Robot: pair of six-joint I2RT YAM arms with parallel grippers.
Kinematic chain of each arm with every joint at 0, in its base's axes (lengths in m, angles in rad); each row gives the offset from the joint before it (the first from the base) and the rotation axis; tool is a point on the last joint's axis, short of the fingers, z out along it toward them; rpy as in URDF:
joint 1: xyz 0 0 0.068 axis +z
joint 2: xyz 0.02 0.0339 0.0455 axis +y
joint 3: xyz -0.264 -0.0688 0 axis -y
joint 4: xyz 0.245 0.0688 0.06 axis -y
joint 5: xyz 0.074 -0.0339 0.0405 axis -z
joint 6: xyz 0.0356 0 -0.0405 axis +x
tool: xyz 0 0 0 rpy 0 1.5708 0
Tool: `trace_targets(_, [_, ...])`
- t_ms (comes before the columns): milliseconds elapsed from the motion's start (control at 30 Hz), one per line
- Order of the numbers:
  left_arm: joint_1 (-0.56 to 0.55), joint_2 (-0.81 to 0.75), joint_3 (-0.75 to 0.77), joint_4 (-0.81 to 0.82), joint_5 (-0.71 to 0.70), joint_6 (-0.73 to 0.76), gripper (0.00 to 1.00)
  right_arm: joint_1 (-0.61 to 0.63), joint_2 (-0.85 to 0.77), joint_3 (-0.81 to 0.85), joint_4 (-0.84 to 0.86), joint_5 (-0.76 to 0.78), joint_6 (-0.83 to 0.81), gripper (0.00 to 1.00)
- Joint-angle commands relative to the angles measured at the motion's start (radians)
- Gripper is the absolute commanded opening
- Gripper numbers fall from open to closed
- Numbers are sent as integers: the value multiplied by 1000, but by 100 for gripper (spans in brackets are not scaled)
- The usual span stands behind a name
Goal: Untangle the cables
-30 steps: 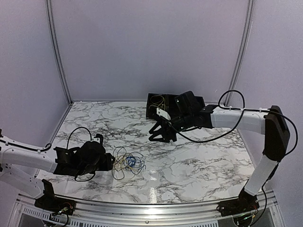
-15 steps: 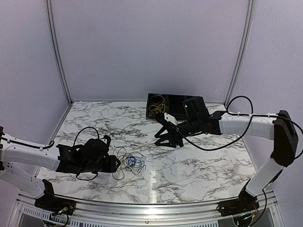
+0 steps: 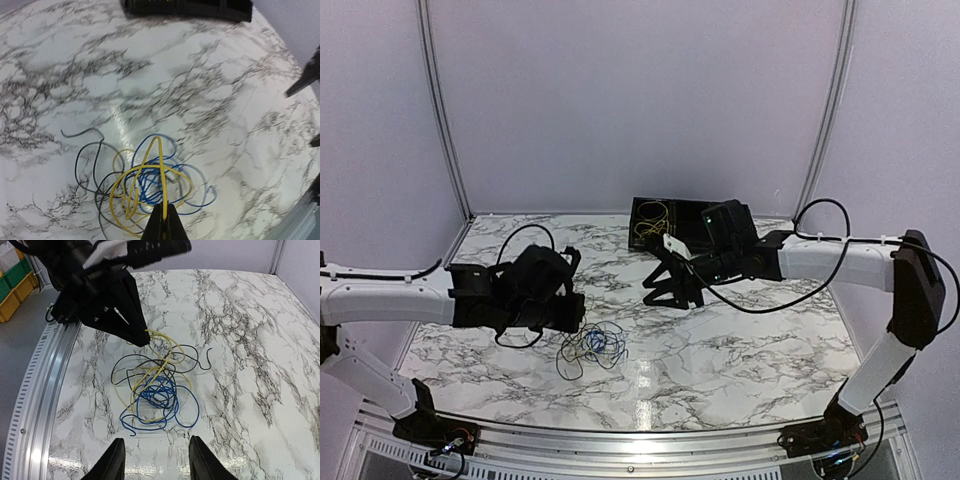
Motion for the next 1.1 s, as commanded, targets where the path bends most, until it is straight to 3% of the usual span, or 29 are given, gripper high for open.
trace_targets(0, [-27,-121,202,-157,31,145,0,2,23,171,-64,-69,31,50])
trace_targets(200, [-48,-184,355,-236,62,202,0,18,92,466,-208,-160,63,58])
trace_targets(367, [-59,-191,416,-236,37,219,0,46,119,572,-246,-199,101,64])
trace_targets(867, [-72,-201,411,-230,-1,224,0,149,133,465,-237,-112,63,66])
trace_targets(1000, [-72,-203,409,-214,1,220,0,151,142,453,-199,-53,104,60])
trace_targets(1067, [-73,-202,407,-209,7,218,0,150,144,447,-175,-22,121,50])
